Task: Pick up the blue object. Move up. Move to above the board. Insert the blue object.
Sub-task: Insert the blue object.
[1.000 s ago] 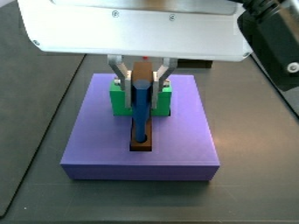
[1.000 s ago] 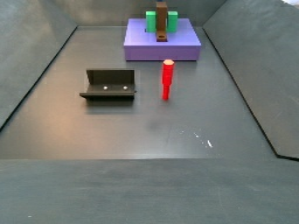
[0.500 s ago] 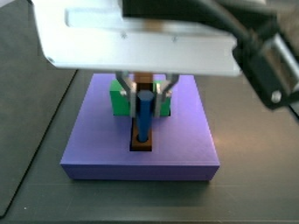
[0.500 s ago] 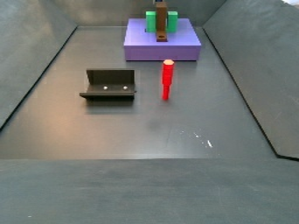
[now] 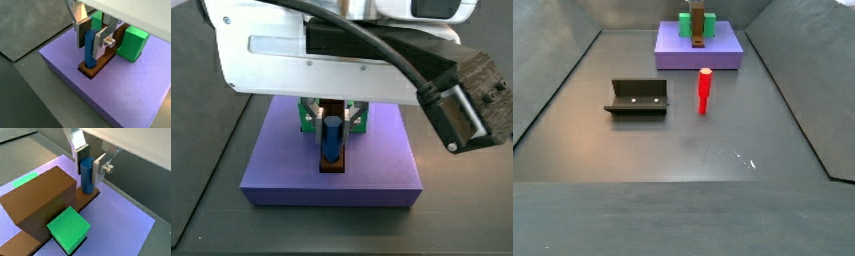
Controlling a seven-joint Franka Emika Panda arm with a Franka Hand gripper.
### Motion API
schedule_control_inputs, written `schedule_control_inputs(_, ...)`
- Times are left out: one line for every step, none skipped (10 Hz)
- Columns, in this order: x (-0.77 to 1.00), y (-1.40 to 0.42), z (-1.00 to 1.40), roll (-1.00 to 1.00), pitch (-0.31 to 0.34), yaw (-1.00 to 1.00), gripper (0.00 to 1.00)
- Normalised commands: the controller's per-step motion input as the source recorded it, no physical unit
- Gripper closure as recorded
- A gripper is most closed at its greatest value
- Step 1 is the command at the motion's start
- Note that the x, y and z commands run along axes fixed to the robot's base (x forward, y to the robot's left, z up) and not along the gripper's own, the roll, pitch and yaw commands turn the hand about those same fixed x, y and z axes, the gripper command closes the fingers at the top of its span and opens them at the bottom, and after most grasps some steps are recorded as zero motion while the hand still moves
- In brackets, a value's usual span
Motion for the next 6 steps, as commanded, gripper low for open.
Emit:
schedule_control_inputs(0.0,-0.11,-0.13,0.14,0.011,-0.1,1.0)
schedule_control_inputs(0.03,-0.11,-0.25,0.12,0.0,-0.12,1.0)
schedule_control_inputs(0.01,-0.12,-0.31,0.12,0.0,-0.13,1.0)
schedule_control_inputs(0.03,-0.19,-0.31,0.13,0.0,-0.09,1.0)
schedule_control_inputs(0.0,-0.13,-0.2,0.13,0.0,-0.06,1.0)
schedule_control_inputs(0.0,0.0,0.0,0.0,0.0,0.0,1.0)
